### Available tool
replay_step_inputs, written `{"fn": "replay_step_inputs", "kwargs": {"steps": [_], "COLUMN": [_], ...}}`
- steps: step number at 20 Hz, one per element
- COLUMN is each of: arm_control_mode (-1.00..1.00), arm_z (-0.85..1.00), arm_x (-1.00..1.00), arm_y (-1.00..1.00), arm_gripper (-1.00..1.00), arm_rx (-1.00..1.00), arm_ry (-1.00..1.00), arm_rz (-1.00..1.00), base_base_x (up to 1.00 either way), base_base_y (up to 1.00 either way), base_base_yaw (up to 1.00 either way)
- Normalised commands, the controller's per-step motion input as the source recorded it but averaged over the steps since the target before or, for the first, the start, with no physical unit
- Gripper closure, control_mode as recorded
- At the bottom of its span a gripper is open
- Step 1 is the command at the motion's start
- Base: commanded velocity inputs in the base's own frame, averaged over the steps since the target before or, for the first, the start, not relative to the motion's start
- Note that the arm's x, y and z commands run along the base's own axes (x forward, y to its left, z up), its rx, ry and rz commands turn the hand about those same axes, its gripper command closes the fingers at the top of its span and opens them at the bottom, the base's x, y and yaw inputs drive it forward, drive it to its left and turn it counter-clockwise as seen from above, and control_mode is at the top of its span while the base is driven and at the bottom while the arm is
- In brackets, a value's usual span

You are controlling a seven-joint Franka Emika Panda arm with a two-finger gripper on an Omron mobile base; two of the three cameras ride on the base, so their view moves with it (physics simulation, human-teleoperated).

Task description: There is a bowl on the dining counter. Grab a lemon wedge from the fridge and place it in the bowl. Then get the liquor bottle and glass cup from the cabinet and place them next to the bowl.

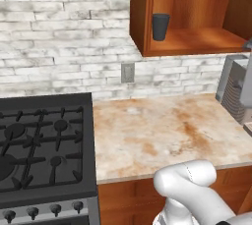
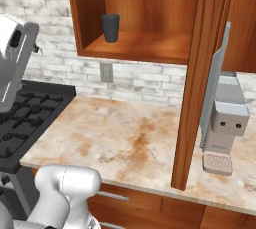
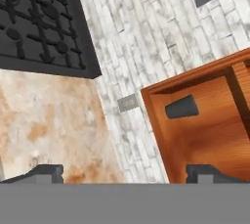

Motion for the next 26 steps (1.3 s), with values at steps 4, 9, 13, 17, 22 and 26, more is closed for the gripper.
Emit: {"fn": "replay_step_inputs", "kwargs": {"steps": [4,9,13,17,22,26], "arm_control_mode": [-1.0,-1.0,-1.0,-1.0,-1.0,-1.0], "arm_z": [0.0,-0.11,-0.39,-0.29,-0.02,0.0], "arm_x": [0.38,0.52,0.55,0.63,0.72,0.72], "arm_y": [-0.41,-0.36,-0.12,-0.07,-0.16,-0.11], "arm_gripper": [-1.0,-1.0,-1.0,-1.0,-1.0,-1.0], "arm_rx": [0.0,0.0,0.0,0.0,0.0,0.0], "arm_ry": [0.0,0.0,-0.06,-0.08,-0.03,-0.04], "arm_rz": [0.23,0.19,0.16,0.09,0.08,0.07], "base_base_x": [0.0,0.0,0.0,0.0,0.0,0.0], "base_base_y": [0.0,0.0,0.0,0.0,0.0,0.0], "base_base_yaw": [0.0,0.0,0.0,0.0,0.0,0.0]}}
